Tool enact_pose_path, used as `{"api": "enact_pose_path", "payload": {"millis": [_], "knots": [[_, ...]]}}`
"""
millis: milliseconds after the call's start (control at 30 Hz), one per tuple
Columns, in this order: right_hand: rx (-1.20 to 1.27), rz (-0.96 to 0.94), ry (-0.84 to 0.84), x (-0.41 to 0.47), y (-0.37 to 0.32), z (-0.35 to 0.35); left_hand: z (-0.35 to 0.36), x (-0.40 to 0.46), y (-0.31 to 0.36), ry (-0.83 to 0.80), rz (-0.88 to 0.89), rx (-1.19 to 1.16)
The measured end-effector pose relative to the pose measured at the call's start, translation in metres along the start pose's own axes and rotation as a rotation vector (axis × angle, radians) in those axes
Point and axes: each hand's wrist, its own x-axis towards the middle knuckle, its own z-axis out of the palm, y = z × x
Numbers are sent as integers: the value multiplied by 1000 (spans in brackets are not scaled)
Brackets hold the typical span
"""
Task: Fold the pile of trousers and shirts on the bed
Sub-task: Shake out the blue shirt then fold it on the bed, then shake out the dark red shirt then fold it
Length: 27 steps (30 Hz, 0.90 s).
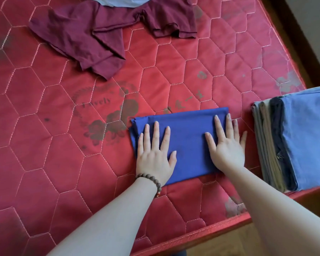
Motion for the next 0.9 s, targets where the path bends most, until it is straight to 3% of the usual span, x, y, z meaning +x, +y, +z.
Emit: {"api": "enact_pose_path", "payload": {"millis": [200, 300, 400, 633, 900], "knots": [[-119, 50, -138, 0, -1, -16, -19, 0, -2, -41, 12, -104], [-108, 30, -46, 3, -20, -33, -40, 6, -25, 79, 31, -272], [28, -135, 85, 15, -69, -47, -60, 13, -76, 162, -33, -242], [134, -424, -12, 70, -223, -51, -61, 15, -205, -3, -341, 11], [87, -482, -24, 158, -332, -28, -39, 14, -226, 10, -354, 16]]}}
